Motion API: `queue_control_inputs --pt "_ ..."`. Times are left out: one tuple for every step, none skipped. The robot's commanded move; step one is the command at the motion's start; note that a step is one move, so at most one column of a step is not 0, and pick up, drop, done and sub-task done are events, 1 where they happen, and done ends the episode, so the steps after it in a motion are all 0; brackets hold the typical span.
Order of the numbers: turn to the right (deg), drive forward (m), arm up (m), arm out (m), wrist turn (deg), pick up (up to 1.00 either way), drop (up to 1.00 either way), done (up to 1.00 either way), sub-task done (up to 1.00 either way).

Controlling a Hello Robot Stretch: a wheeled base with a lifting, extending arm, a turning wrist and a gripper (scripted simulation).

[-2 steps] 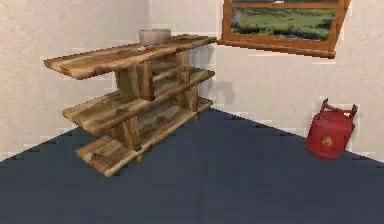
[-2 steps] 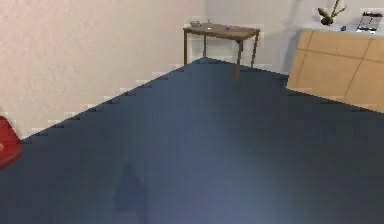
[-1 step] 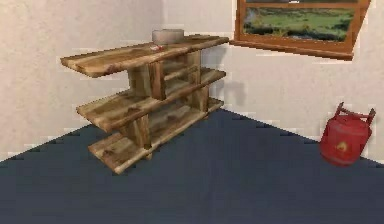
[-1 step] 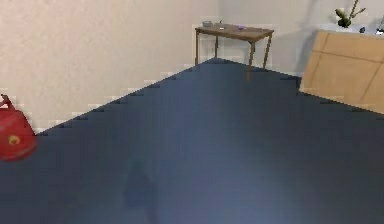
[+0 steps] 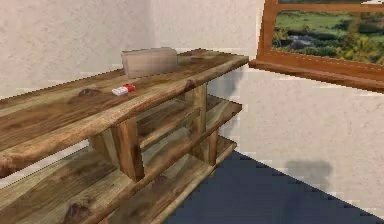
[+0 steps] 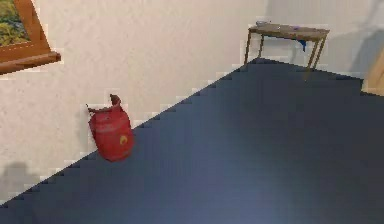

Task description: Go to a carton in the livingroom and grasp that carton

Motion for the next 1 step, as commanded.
queue_control_inputs --pt "-21.0 0.00 0.00 0.00 0.0 0.00 0.00 0.00 0.00"
